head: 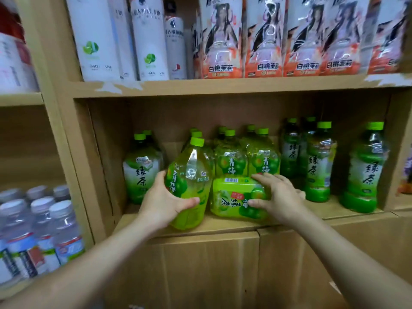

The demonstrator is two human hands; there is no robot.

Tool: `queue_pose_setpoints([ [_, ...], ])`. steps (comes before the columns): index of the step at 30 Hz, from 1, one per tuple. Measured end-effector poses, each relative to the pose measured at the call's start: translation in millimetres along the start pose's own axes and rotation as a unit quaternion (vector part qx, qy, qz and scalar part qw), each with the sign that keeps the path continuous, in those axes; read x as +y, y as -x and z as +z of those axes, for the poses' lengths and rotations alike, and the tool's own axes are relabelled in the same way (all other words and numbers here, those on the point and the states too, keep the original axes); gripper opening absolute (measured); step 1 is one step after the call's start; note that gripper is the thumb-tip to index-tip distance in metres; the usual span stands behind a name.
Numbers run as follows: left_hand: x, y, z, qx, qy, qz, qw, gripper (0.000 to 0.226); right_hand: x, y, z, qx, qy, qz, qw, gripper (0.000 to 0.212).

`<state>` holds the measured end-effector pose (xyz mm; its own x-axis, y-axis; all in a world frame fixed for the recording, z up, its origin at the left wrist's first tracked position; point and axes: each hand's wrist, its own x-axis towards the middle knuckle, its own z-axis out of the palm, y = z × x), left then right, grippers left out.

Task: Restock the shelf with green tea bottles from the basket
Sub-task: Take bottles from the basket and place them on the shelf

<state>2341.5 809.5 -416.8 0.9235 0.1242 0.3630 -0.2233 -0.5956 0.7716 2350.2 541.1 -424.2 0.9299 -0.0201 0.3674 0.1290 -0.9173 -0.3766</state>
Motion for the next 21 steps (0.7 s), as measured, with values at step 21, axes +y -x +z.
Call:
queue_pose_setpoints([
  [21, 105.4, 83.1, 107.1, -0.085, -0.069, 0.433, 0.895, 0.028, 110.5, 159.5, -88.3, 0.115, -0.066, 0.037, 0.990, 0.023],
])
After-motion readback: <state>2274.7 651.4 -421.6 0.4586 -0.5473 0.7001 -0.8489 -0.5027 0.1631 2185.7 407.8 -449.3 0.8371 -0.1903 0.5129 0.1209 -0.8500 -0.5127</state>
